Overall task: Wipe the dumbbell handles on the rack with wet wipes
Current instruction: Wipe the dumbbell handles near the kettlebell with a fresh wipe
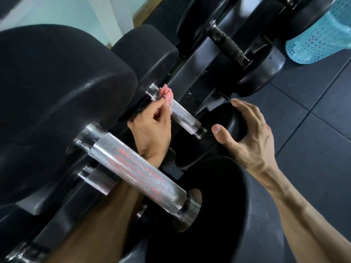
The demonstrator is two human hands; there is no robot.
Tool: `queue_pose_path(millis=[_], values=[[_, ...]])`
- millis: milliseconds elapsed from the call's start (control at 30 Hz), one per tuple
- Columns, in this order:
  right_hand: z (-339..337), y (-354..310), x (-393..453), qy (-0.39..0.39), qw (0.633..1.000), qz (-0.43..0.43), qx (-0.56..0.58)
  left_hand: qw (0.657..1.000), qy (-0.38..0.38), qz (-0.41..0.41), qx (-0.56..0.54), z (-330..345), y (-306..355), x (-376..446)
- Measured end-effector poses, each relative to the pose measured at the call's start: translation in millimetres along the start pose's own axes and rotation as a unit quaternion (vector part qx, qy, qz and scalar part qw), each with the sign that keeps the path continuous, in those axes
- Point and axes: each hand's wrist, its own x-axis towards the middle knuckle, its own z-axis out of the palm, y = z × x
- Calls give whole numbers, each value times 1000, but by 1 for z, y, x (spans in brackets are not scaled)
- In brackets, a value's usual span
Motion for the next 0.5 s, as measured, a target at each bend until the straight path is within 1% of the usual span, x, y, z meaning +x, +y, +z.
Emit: queue_pose_path(millis=[33, 67, 100, 200, 233, 300, 367, 433, 467, 500], values=[[0, 0, 0, -2, 1000, 1, 0, 999, -30, -12, 28, -2, -2, -11], [0, 0, 0, -3, 1000, 2, 1, 998, -45, -25, 45, -6, -5, -18], [-1, -1, 0, -3, 1000, 4, 1, 998, -44, -35, 38, -12, -9, -22], [-1, -2, 0, -3, 1000, 6, -3, 996, 26, -65, -64, -21, -14, -9], [-1, -1, 0, -3, 1000, 5, -4, 993, 51, -70, -77, -18, -14, -2], [0, -1, 0, -4, 1000, 4, -1, 988, 66, -97, -99, -9, -12, 3], [-1, -1, 0, -2, 1000, 4, 1, 984, 43, -119, -122, 0, -6, -7], [-2, -2, 0, -5, 1000, 6, -4, 988, -2, -112, -105, 4, -1, -18], [-3, -3, 0, -6, 1000, 8, -4, 989, -13, -107, -100, 4, 2, -19], [-3, -4, 0, -8, 1000, 8, -3, 988, -3, -114, -107, 4, 6, -16]])
